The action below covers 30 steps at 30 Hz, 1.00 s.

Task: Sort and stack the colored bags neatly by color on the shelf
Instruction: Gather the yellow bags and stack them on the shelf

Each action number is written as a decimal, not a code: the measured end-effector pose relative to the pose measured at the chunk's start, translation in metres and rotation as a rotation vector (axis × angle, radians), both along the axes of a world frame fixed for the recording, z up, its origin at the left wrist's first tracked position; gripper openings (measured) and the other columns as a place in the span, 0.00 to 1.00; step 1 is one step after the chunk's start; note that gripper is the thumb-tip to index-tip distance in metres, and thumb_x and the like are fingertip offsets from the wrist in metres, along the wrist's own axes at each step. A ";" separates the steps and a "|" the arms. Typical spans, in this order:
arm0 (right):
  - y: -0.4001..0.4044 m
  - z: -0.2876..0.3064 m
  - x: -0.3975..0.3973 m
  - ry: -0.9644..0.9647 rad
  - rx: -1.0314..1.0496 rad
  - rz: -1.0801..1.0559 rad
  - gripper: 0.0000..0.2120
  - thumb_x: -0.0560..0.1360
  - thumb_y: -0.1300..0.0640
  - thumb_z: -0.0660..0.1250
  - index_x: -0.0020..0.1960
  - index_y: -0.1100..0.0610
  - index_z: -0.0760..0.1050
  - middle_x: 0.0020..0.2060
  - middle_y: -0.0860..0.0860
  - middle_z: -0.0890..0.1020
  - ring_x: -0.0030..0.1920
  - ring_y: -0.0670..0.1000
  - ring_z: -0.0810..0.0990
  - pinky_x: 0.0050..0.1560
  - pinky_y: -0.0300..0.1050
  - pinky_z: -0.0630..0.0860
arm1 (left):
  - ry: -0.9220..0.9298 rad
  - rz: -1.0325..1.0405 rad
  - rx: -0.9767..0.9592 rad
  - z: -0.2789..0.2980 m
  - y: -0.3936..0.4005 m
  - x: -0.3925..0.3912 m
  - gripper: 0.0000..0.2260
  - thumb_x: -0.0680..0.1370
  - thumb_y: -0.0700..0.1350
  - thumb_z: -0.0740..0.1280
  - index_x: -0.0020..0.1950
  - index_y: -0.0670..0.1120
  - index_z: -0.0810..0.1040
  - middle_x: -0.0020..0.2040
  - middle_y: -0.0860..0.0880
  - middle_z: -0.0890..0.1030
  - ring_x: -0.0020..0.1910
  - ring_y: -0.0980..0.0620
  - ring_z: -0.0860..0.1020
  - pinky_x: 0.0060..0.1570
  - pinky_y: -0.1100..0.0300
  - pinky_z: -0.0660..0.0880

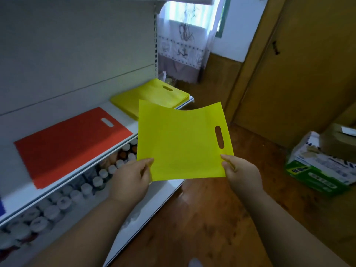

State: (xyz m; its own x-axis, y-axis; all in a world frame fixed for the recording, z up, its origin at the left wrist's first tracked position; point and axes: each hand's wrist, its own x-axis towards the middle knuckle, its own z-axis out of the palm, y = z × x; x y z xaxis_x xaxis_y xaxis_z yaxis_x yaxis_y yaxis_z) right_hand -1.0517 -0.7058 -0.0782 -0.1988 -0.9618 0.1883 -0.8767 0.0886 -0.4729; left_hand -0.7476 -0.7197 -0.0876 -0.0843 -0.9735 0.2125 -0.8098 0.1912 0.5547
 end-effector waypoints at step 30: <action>-0.486 0.008 0.010 0.272 0.192 0.676 0.20 0.79 0.44 0.64 0.67 0.51 0.75 0.62 0.51 0.77 0.59 0.54 0.77 0.54 0.49 0.76 | -0.283 0.845 0.198 -0.002 -0.269 -0.065 0.12 0.77 0.47 0.68 0.59 0.50 0.83 0.54 0.44 0.82 0.51 0.42 0.80 0.50 0.52 0.76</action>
